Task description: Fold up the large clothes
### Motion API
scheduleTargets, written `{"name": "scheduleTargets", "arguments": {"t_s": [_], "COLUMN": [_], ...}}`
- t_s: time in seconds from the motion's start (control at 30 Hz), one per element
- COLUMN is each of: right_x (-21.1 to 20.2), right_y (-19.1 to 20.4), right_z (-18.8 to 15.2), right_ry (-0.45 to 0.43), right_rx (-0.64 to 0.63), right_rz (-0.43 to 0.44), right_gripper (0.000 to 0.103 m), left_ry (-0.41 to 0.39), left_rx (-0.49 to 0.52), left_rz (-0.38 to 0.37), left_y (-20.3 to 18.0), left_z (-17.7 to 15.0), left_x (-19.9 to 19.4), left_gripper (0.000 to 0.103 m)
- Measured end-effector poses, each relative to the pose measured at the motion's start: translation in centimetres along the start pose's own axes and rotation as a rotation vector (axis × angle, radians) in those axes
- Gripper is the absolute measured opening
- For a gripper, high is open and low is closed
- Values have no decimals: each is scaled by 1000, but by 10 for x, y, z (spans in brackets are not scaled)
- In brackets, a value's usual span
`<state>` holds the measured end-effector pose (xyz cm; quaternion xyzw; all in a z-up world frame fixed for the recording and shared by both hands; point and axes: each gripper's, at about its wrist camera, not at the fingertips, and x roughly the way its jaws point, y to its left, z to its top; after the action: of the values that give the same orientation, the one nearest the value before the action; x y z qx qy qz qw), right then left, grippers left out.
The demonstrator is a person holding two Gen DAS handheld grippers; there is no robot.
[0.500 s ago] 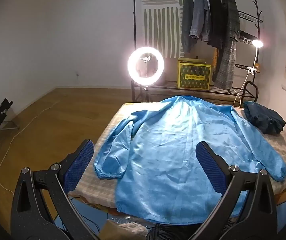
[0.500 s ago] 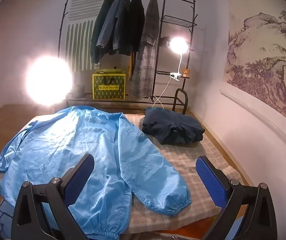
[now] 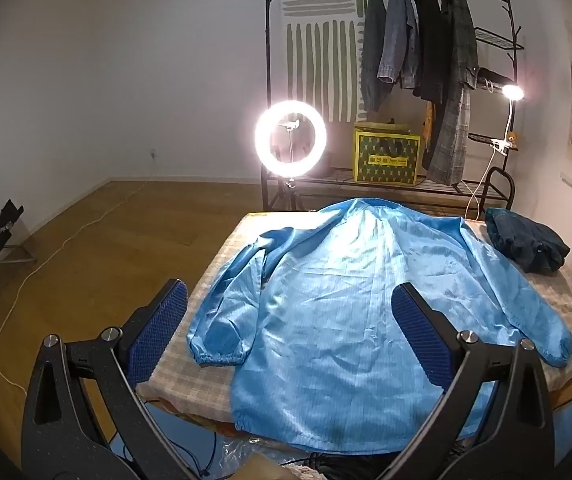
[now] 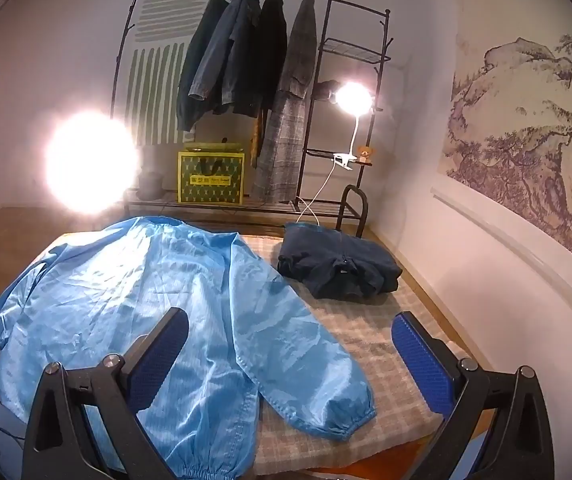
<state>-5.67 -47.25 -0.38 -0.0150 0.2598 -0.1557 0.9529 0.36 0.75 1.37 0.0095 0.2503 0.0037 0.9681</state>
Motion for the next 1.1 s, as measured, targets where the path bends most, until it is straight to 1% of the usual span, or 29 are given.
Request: {"name": "scheduleTargets", "arguments": {"t_s": [0.07,0.33,0.57,1.1], "right_x": [-6,-8,-7,-7], "right_y": [23,21,17,18], "right_z": [11,13,17,17], "right_ry": [0,1,3,-9], "right_rx": [-12,3,40,36], "right_rz": [-22,-9,11,23], "right_gripper": [103,103,103,103], "left_ry": [-1,-3,-5,-2], "left_rx": [1,-6,-7,-26], "left_rz": [1,2,2,9], "left_y": [0,2,3,10], "left_z": [-1,-1,-3,-1], "left_x": [0,1,2,3], "left_gripper": [103,103,103,103]}}
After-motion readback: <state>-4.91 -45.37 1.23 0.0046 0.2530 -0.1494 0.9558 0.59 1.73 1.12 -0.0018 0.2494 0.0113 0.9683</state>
